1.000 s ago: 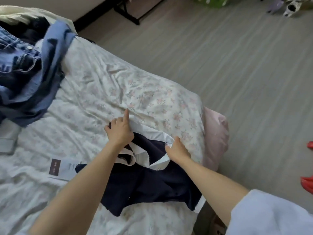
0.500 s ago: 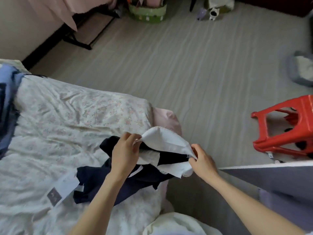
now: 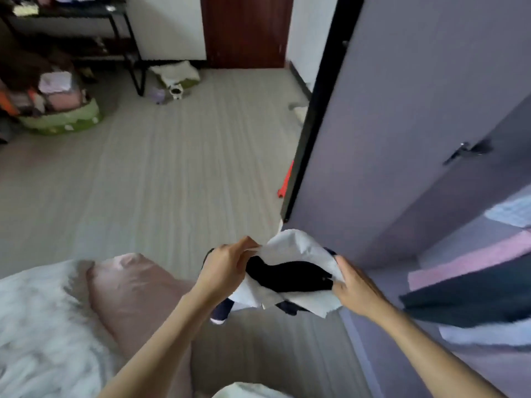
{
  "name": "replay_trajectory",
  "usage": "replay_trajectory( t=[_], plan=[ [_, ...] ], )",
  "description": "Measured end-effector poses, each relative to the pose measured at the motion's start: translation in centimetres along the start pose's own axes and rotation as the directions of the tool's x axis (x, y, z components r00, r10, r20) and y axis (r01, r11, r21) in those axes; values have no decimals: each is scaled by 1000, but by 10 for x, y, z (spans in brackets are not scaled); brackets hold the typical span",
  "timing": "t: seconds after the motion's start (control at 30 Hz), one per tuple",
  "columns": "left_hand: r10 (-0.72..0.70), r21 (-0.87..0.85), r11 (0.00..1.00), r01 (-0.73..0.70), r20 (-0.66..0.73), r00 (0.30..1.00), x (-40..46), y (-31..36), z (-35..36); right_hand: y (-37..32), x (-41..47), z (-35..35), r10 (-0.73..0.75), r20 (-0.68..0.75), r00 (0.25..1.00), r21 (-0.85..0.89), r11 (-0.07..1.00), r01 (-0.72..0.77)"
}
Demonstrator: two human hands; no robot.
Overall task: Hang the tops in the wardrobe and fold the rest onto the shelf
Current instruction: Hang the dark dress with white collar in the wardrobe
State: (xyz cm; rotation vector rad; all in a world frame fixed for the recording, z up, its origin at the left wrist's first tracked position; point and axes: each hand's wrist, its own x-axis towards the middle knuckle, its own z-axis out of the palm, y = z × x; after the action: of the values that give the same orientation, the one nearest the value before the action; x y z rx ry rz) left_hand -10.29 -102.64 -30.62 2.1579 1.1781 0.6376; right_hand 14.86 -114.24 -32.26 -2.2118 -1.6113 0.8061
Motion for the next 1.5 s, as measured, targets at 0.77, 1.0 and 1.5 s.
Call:
replay_trajectory(
  t=[0.77,1.0,1.5],
  plan=[
    [831,347,519,-781,9,556,243,319,121,114,14,-307,440,-645,624,598,800,54],
    [946,484,235,-843,86,313,284,344,145,167,110,-380,707,-565,426,773,634,-27],
    [981,495,144,-857,44,190,294,339,149,151,119,-408,716,-659,229,752,630,194]
  ],
)
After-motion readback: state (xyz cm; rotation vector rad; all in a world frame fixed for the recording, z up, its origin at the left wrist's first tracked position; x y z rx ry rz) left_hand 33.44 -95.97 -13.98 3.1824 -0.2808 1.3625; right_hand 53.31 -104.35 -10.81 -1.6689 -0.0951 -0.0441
